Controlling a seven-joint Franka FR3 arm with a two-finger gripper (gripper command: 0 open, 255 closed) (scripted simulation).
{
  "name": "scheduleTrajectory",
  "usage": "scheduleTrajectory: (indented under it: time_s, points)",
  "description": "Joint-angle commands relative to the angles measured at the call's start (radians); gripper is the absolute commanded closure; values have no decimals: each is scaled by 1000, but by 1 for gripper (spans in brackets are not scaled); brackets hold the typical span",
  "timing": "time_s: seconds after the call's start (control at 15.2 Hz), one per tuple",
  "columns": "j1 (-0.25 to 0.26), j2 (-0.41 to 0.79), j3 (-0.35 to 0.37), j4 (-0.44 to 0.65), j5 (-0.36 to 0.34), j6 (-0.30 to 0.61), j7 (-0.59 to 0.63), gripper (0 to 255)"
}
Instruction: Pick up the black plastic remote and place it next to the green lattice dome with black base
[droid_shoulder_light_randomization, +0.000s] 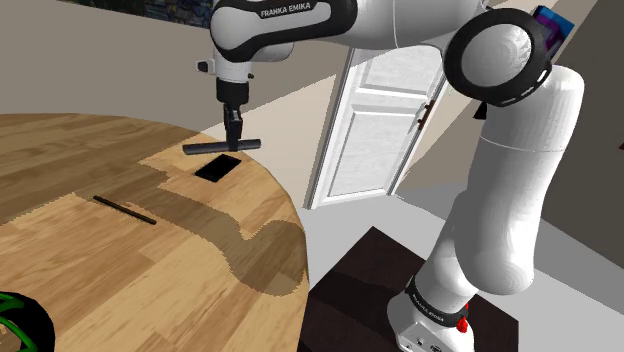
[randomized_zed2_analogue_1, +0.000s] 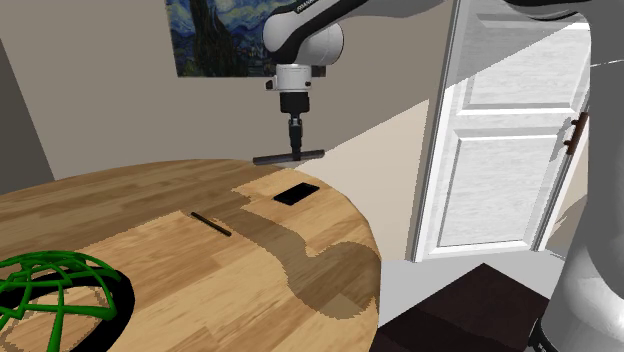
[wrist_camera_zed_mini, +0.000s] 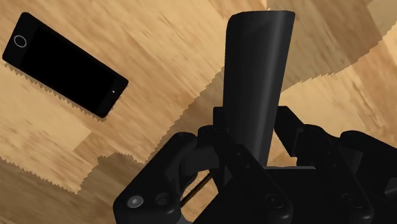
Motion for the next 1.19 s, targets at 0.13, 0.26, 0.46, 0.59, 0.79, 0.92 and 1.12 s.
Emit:
scheduleTrajectory:
  time_s: [0.13,0.26,0.46,0.59,0.79,0.92,1.12]
  points:
    - [54,-31,33,-46,-3,20,88,255]
    - [81,-43,51,-63,-4,27,131,255]
    - [120,-55,77,-80,-5,36,197,255]
    - [146,-58,95,-85,-5,40,241,255]
    - [186,-55,122,-83,-7,44,308,255]
    - [213,-49,140,-76,-9,46,352,255]
    - [253,-34,166,-56,-14,45,420,255]
